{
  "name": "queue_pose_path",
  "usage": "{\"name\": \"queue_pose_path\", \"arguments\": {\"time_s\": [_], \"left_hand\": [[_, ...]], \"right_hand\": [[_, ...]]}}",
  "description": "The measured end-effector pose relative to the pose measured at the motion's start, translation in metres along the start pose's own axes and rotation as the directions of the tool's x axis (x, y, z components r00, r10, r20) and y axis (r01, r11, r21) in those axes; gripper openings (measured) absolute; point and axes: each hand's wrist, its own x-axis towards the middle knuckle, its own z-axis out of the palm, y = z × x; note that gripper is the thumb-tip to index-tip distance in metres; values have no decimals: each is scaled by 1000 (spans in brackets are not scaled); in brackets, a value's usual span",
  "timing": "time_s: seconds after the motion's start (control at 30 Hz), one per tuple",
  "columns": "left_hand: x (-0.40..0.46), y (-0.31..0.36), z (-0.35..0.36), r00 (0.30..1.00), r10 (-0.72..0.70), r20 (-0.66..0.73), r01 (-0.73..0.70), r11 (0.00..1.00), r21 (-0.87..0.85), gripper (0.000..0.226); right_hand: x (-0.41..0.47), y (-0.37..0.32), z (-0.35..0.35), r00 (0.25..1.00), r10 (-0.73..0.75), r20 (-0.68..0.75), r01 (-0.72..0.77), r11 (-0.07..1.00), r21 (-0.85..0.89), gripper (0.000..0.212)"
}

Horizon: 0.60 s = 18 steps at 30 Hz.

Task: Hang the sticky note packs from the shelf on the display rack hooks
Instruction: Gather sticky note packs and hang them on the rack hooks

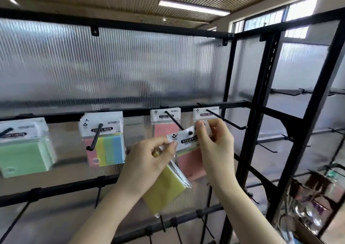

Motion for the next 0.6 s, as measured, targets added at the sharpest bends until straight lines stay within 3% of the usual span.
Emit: {"name": "queue_pose_path", "arguments": {"time_s": [0.3,0.47,0.6], "left_hand": [[26,-37,9,985,-138,-106,149,983,108,41],[45,-53,13,960,-216,-181,253,941,223,49],[55,-65,18,950,-201,-237,276,897,345,54]], "right_hand": [[20,27,19,988,143,52,-140,988,-59,15],[36,35,29,998,67,2,-64,963,-262,27],[40,45,37,997,53,53,-35,956,-293,36]]}}
